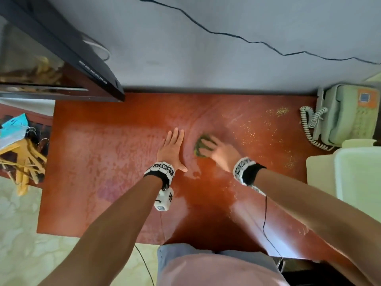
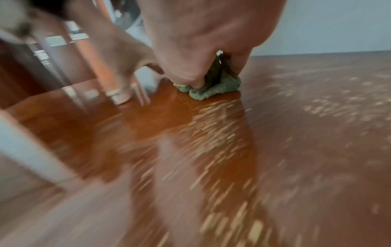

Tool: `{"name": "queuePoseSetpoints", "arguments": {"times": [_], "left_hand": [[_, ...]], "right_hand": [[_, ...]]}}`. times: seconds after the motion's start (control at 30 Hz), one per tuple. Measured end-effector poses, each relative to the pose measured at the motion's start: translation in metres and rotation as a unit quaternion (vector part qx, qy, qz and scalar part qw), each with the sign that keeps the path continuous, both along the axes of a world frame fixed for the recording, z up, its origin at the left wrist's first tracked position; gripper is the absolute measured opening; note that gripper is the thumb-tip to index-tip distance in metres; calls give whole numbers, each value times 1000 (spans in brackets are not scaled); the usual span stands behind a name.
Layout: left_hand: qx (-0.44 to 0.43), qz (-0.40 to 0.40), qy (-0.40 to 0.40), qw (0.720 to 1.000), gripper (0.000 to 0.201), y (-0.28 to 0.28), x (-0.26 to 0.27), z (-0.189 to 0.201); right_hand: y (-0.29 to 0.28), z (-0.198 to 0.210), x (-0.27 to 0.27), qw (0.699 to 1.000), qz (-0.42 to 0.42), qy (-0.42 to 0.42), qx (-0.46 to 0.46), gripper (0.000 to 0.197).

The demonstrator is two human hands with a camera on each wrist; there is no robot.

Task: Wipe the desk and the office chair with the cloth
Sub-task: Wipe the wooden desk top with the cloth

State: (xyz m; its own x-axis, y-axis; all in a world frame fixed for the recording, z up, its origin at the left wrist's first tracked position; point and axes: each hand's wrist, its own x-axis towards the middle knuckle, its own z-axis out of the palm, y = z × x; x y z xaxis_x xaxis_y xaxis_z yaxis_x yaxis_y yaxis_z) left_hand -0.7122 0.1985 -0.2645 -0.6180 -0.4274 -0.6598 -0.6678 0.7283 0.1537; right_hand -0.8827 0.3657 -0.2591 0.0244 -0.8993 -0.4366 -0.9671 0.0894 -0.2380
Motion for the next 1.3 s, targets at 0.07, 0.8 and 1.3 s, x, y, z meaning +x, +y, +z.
{"name": "queuePoseSetpoints", "arguments": {"times": [0.07,0.8,1.3], "left_hand": [[0,-1,-1,1000,161,1,-1,-1],[4,-2,-19,1000,160,-1,0,5],[-49,-136,-27,989,158,44,-6,21]], "right_hand": [[-22,-5,-37,996,-80,2,-35,70],[-34,-14,-36,956,-290,3,-52,56],[100,4,87,994,-72,-44,62,73]]}}
